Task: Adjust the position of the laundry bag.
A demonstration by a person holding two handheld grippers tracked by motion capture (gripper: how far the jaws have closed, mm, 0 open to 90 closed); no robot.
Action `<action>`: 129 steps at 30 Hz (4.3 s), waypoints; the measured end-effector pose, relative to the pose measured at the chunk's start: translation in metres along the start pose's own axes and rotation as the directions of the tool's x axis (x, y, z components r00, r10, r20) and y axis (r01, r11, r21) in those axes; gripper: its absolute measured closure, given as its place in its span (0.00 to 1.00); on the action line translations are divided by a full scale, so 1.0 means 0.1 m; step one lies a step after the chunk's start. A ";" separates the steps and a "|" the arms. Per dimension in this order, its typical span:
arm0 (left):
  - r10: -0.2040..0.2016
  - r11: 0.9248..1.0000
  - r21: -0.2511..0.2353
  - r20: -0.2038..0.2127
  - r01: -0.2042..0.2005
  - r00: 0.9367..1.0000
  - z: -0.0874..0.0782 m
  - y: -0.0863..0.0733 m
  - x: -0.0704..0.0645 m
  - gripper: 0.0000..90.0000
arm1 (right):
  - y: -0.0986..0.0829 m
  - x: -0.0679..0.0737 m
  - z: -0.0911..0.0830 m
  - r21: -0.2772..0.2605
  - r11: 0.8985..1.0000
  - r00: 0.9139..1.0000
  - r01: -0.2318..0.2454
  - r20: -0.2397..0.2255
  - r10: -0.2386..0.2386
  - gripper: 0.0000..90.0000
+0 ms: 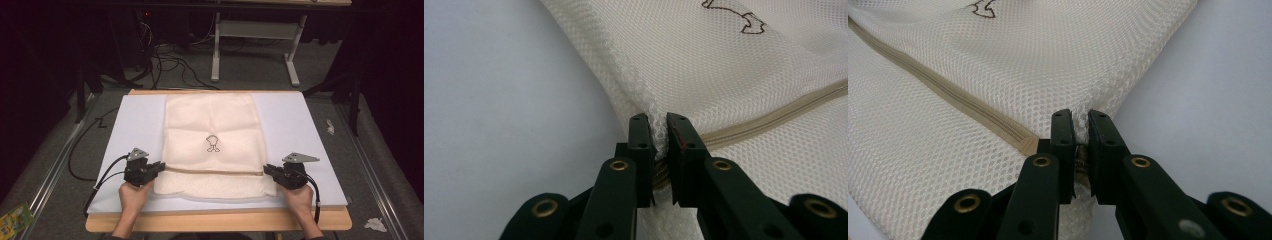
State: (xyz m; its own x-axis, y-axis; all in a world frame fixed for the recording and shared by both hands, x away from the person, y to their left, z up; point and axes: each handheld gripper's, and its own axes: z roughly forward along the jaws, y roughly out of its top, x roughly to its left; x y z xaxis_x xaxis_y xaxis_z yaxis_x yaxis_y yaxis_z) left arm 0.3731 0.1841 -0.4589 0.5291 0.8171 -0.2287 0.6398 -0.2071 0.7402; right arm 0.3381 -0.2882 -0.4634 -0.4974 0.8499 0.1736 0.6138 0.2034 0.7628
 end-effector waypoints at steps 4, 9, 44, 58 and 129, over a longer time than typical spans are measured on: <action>0.007 1.000 0.000 -0.011 -0.007 1.000 -0.01 -0.06 -0.03 0.90 | -0.04 0.00 0.00 -0.001 1.000 1.000 -0.002 -0.002 0.002 0.93; 0.015 1.000 0.000 -0.021 -0.015 1.000 0.00 -0.09 -0.05 0.90 | -0.06 0.01 0.00 0.003 1.000 1.000 -0.009 -0.003 0.009 0.93; 0.023 1.000 0.020 -0.043 -0.022 0.999 -0.02 -0.18 -0.10 0.90 | -0.12 0.06 -0.01 0.037 0.999 1.000 0.006 0.002 -0.006 0.93; 0.044 0.999 0.002 -0.073 -0.044 0.996 -0.04 -0.20 -0.12 0.79 | -0.11 0.08 0.00 0.050 0.999 1.000 0.013 0.013 -0.014 0.92; 0.221 0.968 0.117 0.017 -0.221 0.975 0.68 0.08 -0.95 0.56 | 0.12 -0.06 0.14 0.244 0.955 0.979 -0.168 -0.071 0.190 0.57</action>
State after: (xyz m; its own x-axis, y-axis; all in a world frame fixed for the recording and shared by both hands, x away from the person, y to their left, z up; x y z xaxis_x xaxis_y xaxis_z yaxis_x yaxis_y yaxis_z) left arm 0.3657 0.0687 -0.4742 0.6667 0.7419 -0.0706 0.5676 -0.4441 0.6933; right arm 0.3568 -0.2840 -0.4637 -0.4138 0.8364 0.3594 0.8194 0.1703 0.5473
